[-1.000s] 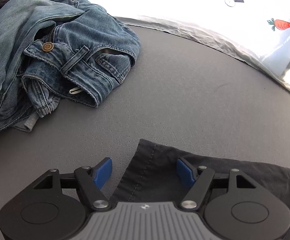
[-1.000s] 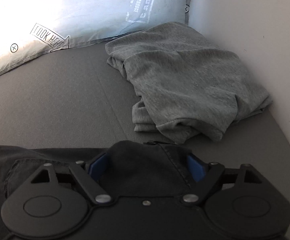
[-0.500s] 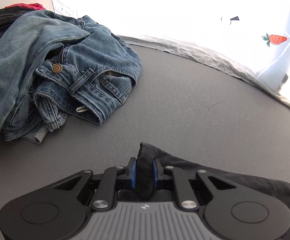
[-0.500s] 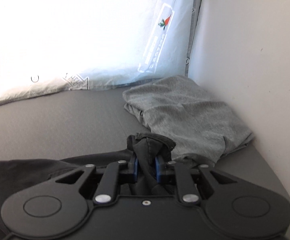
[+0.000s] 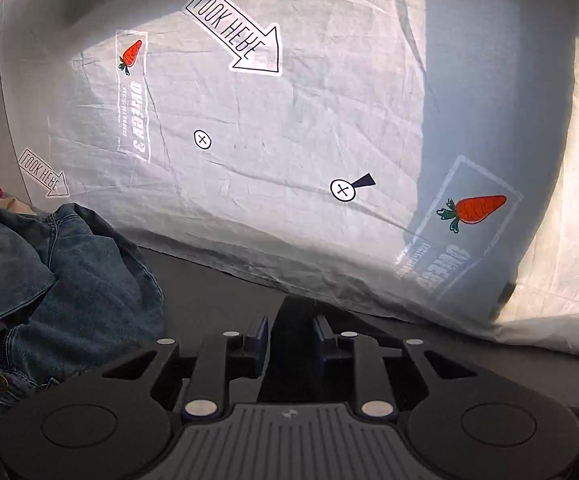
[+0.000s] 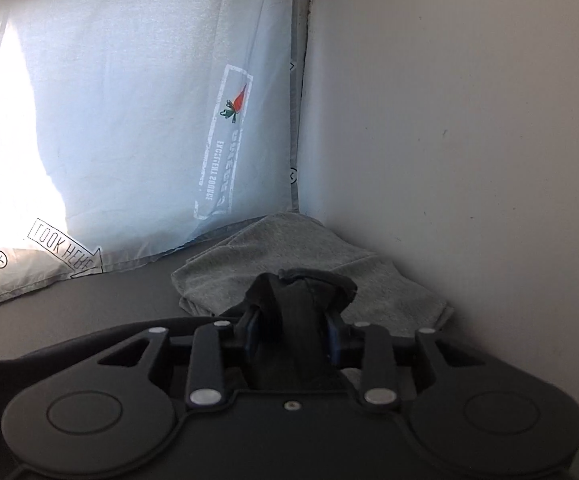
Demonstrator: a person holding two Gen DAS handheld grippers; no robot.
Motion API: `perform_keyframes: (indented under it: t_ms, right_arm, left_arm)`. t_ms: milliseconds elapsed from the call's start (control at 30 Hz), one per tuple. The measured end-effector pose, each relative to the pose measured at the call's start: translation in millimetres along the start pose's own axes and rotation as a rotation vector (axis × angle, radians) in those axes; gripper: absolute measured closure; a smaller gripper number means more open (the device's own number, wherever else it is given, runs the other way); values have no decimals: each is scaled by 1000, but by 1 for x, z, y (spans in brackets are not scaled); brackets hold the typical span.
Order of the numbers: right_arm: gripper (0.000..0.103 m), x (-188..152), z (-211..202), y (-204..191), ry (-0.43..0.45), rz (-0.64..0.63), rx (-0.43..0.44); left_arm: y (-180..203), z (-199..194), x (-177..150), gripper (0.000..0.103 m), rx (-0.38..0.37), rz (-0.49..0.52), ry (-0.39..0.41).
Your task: Fold clothes
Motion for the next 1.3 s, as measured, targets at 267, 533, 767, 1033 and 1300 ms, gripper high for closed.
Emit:
perform_keyframes:
  t_ms: [267,533,767,1033,1300]
  right_arm:
    - [21,-25,-29,0,33,-263,-133]
    - [21,-105,-77,62,-89,-62,-181]
    - [21,-162,-125,117,-91,232,-126]
    - [17,-186,-142,146,-52,641,9]
    - [16,-213,-135,160,-121,790,34]
  left_arm:
    - [-4,-34,-73,54,-31,-29,-112]
    - [-31,-134,-199,47,-48,-88,-323]
    - [-57,-209,-283,43,-41,-95,-434]
    - [-57,-239,-311,38,-97,-58,-443]
    - [-63,-251,-330,31,-132,-31,-439]
Point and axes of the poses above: each gripper's, at about its wrist camera, not at the fingertips, and z roughly the way its jaws point, y to its right, x to its top, the point moved 8 cm from there along z, roughly the way its jaws point, and after that the axes turned 4 degrees about x, right-handed, at the moved point
